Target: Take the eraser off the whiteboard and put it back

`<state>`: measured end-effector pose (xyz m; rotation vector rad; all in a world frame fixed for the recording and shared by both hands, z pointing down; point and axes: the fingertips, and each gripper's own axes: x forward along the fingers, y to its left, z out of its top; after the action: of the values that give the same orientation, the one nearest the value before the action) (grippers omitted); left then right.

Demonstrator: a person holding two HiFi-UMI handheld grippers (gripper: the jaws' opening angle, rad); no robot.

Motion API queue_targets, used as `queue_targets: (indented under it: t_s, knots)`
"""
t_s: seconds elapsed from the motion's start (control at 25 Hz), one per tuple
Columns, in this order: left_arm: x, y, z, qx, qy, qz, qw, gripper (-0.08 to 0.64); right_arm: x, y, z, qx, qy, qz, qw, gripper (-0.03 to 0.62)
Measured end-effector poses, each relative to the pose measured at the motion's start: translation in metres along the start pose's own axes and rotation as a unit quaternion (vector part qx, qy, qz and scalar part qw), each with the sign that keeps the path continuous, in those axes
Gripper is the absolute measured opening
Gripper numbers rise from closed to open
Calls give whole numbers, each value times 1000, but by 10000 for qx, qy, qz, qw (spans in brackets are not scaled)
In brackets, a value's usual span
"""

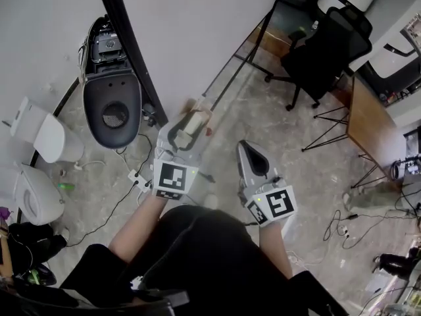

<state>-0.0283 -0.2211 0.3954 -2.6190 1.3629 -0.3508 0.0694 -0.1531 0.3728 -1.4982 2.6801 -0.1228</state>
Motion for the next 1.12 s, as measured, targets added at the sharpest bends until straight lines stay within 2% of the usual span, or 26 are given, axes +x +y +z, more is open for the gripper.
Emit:
queue_targets:
  t_s: [0.16, 0.52, 1.12]
  knots:
    - [16, -6, -12, 149, 245, -9, 9996, 189, -2, -11, -1, 22, 20, 13, 10000, 9]
    - [39, -11, -37, 110, 747, 72, 9971, 190, 0, -29, -3, 56, 61, 85, 9999, 9]
    - [63, -16, -75, 390, 1421, 154, 9890, 193, 6, -42, -8, 120, 116, 292, 9994, 9]
